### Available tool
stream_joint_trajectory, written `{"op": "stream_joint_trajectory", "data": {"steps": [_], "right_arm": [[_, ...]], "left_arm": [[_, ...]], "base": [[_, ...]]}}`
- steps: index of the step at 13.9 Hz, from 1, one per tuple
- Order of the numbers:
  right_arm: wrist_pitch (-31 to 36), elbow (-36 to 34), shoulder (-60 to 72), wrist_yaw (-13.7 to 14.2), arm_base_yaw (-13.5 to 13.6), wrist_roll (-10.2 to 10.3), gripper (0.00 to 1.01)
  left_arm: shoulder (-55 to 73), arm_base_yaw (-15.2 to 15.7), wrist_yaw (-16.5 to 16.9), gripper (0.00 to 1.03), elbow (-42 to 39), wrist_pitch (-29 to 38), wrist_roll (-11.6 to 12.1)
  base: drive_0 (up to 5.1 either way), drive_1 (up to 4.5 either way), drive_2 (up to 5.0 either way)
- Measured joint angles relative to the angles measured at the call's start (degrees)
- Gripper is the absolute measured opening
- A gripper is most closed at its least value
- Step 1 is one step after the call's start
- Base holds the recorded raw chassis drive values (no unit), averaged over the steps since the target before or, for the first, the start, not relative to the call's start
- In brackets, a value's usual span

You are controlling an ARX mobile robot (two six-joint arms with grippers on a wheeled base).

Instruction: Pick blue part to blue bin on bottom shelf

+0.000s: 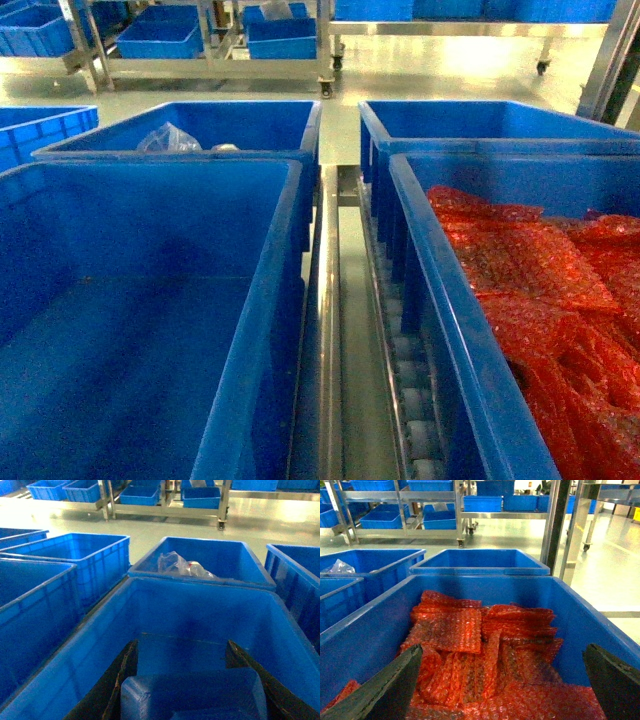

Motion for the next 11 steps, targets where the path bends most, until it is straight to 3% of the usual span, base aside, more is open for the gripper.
{"op": "stream_joint_trajectory", "data": {"steps": [2,3,5,8,9,10,11], "right_arm": [[-0.02,0.00,0.00,0.00,0.00,0.00,0.98],[0.00,0.00,0.00,0.00,0.00,0.00,0.98],[0.00,0.00,0.00,0.02,0.00,0.00,0.98],[0.00,0.00,0.00,0.02,0.00,0.00,0.98],[0.00,0.00,0.00,0.02,0.00,0.00,0.98],[-0.02,0.00,0.00,0.02,0.00,0.00,0.98],[0.00,0.00,0.00,0.02,0.00,0.00,0.98]], "left_arm": [[13.55,5.99,6.12,0.43,2.91,13.22,1.42],[20.81,8.17,8.98,0.49,5.81,17.94,1.09],[24.55,8.11,9.64,0.74,6.51,17.33,0.11],[23.91,8.11,9.60,1.00,6.51,17.73,-0.09],[23.87,9.64,14.32,0.92,4.63,24.63,1.29],[20.48,12.76,22.32,0.78,0.31,29.97,4.11],[16.02,16.28,27.23,0.63,-3.96,29.55,5.46]], "base": [[0.0,0.00,0.0],[0.0,0.00,0.0],[0.0,0.00,0.0],[0.0,0.00,0.0],[0.0,0.00,0.0],[0.0,0.00,0.0],[0.0,0.00,0.0]]}}
